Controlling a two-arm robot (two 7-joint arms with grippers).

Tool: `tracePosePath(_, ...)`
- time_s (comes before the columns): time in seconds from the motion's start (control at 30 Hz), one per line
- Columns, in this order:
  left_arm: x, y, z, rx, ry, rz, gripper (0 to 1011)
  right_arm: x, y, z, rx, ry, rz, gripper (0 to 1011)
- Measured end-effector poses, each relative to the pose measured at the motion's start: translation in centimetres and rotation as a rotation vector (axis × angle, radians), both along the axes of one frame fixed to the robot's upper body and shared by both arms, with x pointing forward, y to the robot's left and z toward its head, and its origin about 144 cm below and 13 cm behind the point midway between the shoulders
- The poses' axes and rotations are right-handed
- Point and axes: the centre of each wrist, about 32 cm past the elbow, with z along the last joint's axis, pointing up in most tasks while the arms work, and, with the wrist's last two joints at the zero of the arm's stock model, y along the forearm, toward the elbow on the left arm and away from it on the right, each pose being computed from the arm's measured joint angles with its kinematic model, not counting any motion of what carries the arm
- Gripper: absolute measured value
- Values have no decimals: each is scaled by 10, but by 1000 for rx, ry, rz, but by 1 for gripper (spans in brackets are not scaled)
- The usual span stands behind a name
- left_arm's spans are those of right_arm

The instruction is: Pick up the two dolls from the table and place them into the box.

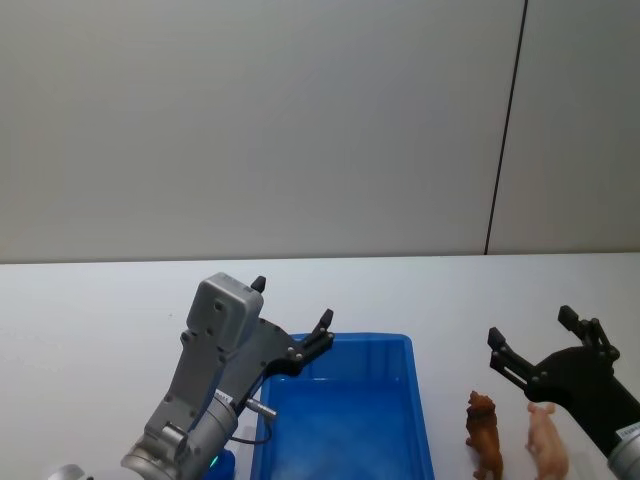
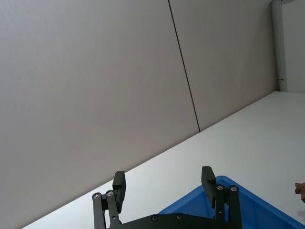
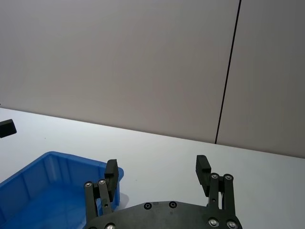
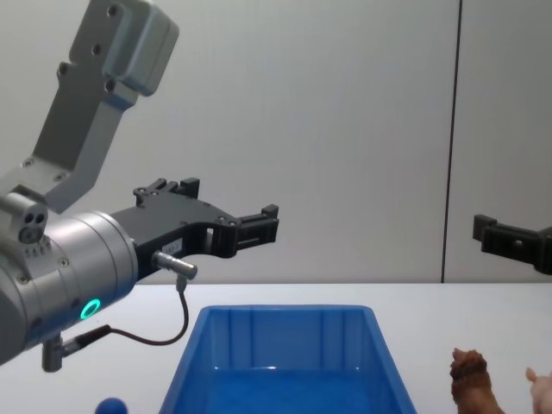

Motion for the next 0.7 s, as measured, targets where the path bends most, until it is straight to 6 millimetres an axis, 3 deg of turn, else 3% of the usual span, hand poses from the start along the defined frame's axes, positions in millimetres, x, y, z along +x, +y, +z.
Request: tracePosePath(0.7, 0, 0, 0, 0, 0, 0, 1001, 0, 0, 0, 0, 0, 0, 1001)
